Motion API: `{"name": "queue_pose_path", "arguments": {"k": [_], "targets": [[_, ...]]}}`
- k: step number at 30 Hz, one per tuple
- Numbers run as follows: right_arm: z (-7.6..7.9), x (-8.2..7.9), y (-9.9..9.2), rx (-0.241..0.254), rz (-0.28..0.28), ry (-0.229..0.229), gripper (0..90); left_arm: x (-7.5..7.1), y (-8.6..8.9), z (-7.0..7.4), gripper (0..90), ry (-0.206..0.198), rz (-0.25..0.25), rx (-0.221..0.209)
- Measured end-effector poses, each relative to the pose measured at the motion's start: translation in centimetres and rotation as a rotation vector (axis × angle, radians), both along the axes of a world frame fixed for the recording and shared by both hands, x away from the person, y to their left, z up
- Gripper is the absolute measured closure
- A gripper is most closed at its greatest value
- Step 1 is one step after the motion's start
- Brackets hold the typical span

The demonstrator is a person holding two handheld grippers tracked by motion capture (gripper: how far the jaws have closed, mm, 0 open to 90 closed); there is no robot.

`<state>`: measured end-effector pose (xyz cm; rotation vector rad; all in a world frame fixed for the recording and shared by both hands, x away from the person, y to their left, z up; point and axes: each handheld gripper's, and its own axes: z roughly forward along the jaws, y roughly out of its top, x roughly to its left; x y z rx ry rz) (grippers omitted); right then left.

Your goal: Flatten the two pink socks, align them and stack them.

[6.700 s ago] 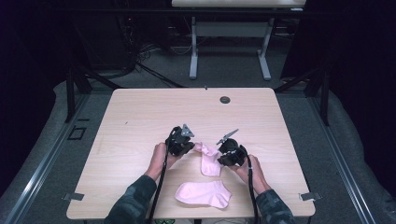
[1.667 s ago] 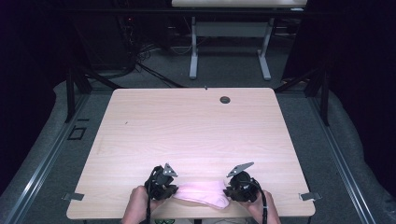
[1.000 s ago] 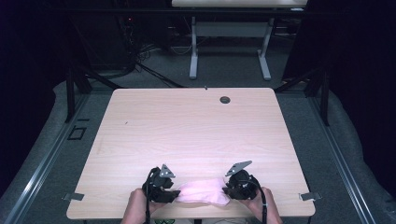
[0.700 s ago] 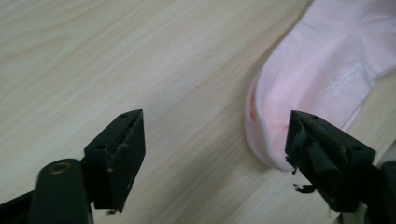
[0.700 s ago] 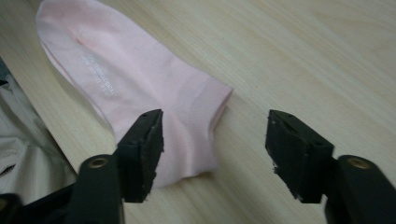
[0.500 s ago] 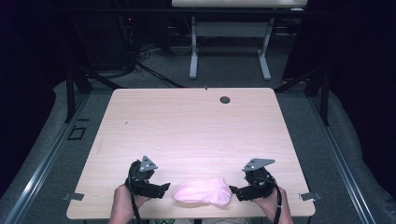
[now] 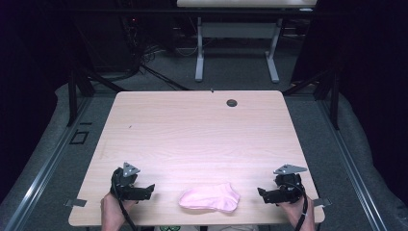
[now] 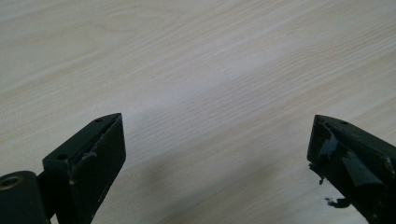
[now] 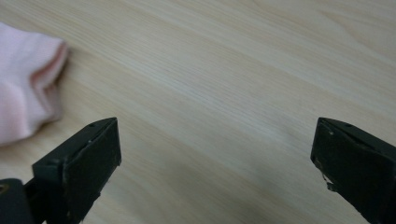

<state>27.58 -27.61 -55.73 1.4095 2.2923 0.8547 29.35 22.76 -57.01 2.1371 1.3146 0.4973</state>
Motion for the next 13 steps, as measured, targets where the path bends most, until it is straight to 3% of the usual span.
{"name": "queue_pose_path", "arguments": {"k": [3, 8, 12, 13], "targets": [[-1.0, 0.3, -0.8, -0.011, -0.034, -0.003, 0.0, 0.4, 0.3, -1.0, 2.5, 0.005, 0.015, 0.001], [-2.4, 0.7, -1.8, -0.006, -0.072, -0.011, 0.0, 0.5, 0.7, -1.8, 0.2, -0.028, 0.027, -0.027], [-3.1, 0.9, -2.1, 0.003, -0.088, -0.081, 0.0, 0.6, 1.0, -2.2, 0.2, -0.076, 0.034, -0.053], [-3.1, 0.9, -2.1, 0.003, -0.088, -0.081, 0.0, 0.6, 1.0, -2.2, 0.2, -0.078, 0.04, -0.052]]}}
